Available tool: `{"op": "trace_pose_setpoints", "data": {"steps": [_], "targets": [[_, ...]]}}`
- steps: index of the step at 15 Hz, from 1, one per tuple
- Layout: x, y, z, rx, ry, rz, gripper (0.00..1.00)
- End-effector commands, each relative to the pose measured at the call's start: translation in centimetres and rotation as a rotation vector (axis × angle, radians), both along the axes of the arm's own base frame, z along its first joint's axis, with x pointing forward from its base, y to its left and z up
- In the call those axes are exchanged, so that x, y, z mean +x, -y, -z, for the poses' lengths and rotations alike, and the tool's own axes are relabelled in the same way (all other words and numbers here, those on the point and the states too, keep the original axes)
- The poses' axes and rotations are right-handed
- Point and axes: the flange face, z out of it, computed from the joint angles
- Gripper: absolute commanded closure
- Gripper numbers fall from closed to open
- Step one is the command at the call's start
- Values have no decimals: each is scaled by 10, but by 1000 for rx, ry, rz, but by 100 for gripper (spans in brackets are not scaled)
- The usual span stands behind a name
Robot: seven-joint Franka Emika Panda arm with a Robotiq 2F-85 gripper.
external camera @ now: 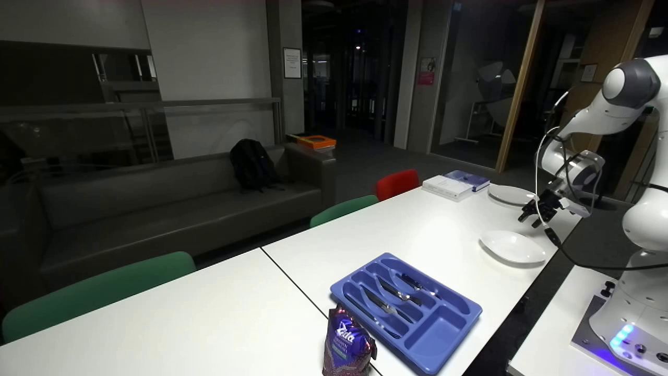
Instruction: Move the plate
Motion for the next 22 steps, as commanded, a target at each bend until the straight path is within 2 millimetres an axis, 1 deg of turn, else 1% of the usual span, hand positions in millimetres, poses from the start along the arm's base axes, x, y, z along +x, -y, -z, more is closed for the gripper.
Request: {"op": "trace_pose_setpoints", "data": {"steps": [1, 7, 17, 22], "targets": [[5, 1, 3, -50, 41, -23, 0], [12, -5, 14, -51, 137, -47, 0], [15, -13, 37, -106, 177, -281, 0], [19, -19, 45, -144, 186, -406, 0]]}}
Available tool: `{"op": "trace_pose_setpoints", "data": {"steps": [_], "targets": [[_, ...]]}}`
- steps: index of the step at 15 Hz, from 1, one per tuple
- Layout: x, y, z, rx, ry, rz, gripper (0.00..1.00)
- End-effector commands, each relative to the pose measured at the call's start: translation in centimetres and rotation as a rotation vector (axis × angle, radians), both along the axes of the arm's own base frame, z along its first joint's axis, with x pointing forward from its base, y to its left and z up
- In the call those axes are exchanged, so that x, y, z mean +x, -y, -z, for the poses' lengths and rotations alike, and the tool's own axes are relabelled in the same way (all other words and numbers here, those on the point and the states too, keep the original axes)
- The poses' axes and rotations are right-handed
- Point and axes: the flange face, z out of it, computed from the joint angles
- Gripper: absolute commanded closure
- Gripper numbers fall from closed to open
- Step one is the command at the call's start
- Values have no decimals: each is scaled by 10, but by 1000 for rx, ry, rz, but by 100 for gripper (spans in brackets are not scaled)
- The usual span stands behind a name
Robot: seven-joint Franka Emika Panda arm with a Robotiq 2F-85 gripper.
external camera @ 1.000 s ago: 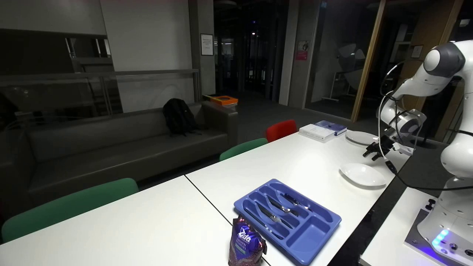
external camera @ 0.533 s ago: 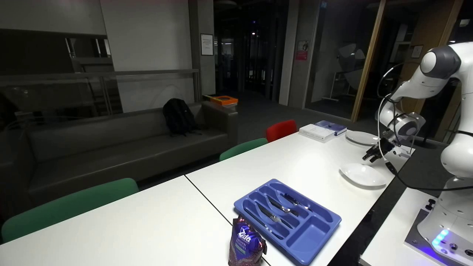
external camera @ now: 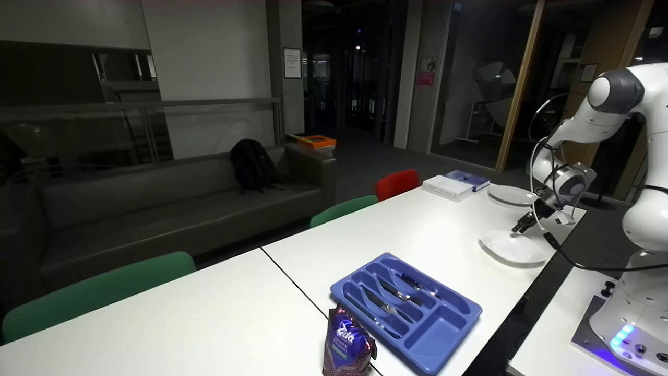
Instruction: Move the plate
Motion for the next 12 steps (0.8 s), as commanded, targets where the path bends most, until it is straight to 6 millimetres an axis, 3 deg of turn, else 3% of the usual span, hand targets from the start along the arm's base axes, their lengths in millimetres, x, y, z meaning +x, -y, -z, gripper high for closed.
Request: {"op": "trace_pose_setpoints", "data": {"steps": [1, 12], "targets": [[7, 0, 5, -36, 31, -90, 0], [8, -9, 18, 10, 81, -237, 0]]}}
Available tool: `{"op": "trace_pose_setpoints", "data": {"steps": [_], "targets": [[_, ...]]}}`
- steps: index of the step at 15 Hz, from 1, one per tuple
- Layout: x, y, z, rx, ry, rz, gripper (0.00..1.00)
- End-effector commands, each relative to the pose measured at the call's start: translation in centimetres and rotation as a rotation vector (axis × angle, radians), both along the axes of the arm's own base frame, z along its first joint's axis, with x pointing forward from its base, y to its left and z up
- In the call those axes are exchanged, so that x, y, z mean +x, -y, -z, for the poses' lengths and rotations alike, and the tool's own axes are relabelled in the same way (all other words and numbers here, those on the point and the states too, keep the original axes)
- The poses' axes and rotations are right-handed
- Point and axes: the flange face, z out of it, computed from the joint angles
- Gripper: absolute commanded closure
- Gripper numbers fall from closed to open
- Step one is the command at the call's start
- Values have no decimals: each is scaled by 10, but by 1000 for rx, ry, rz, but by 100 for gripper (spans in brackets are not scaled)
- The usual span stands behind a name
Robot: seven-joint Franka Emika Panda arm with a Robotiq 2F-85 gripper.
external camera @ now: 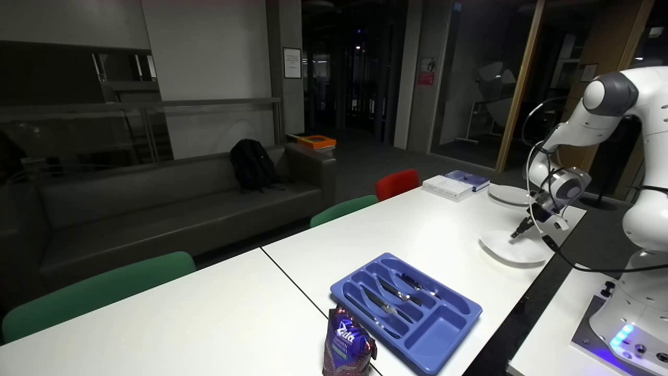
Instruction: Move the plate
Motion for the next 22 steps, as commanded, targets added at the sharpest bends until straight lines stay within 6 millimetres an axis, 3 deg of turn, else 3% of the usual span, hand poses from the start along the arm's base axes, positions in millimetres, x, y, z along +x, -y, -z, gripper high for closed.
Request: {"op": "trace_pose_setpoints", "data": {"steps": [1, 17, 18, 19, 22], "targets": [[4, 3, 2, 43, 34, -45, 0], [4, 0, 8, 68, -75, -231, 0], [4, 0, 9, 81, -76, -242, 6], [5, 0, 9, 88, -77, -250, 26], [7, 1, 9, 104, -79, -263, 49]]}}
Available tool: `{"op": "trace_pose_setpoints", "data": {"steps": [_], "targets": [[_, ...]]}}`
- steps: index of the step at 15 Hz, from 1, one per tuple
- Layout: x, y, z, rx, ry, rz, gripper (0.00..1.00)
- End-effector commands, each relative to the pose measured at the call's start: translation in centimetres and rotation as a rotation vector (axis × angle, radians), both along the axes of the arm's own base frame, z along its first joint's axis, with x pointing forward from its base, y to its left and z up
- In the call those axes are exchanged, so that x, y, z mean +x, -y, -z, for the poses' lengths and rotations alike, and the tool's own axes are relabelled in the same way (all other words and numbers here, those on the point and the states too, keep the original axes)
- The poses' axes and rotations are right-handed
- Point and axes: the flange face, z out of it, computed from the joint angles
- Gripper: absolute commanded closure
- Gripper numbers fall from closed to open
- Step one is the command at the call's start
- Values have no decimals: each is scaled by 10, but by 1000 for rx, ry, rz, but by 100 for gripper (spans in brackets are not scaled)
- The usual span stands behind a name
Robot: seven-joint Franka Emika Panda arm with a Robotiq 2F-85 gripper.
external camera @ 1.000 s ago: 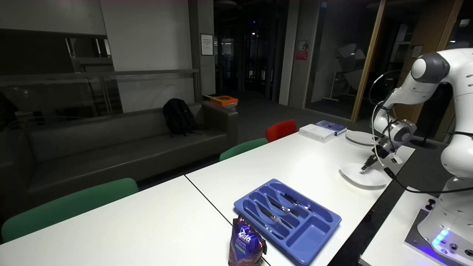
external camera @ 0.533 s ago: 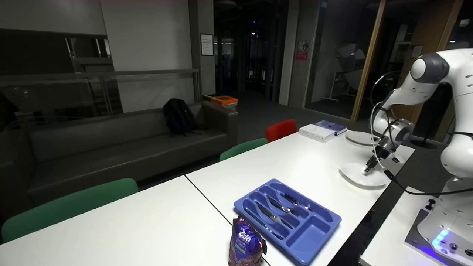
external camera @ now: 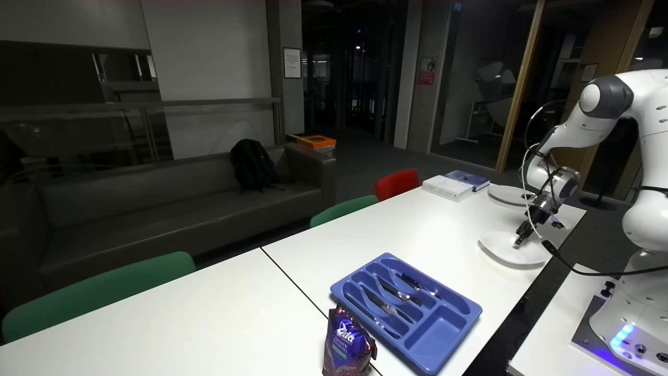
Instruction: Move the plate
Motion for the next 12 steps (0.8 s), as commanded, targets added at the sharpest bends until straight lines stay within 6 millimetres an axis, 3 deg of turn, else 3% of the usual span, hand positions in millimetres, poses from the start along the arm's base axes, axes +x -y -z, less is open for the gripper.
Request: {"op": "trace_pose_setpoints", "data": {"steps": [1, 4, 7, 12], "targets": [[1, 7, 1, 44, -16, -13, 56], [2, 8, 2, 51, -15, -20, 81], [2, 6, 2, 69, -16, -20, 98], [0, 4, 2, 144, -51, -10, 98]]}}
